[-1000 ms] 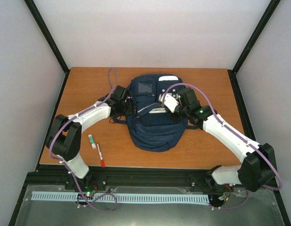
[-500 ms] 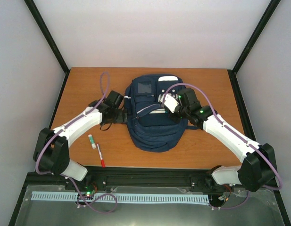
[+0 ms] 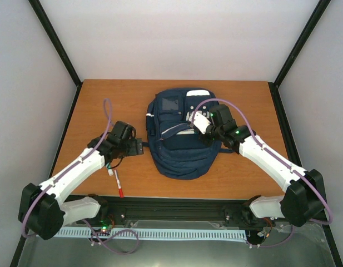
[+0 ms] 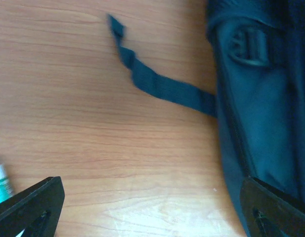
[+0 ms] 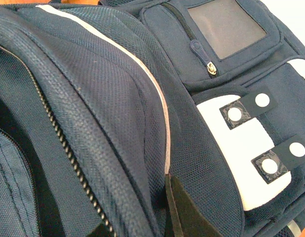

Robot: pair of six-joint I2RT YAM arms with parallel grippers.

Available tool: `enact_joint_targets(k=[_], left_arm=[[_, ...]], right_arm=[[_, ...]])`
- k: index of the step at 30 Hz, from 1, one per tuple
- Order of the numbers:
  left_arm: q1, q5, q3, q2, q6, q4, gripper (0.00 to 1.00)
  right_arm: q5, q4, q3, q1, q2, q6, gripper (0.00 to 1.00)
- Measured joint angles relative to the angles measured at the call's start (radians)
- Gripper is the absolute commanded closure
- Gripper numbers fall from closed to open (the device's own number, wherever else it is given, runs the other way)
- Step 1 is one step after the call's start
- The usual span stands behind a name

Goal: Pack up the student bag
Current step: Pick up the stationery from the center of the board.

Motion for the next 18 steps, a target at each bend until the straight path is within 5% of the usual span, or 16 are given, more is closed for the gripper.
enact_joint_targets(k=[8,18], left_arm=[[0.001,-0.122,0.086,0.157,-0.106,-0.125,0.0],[0.001,-0.061,-0.012,0.037,-0.243,-0.209,0.08]], right_arm=[[-0.002,0.0,-0.002,0.0,0.0,-0.002,0.93],[-0.004,0.0,-0.002,0.0,0.003,-0.002,0.93]])
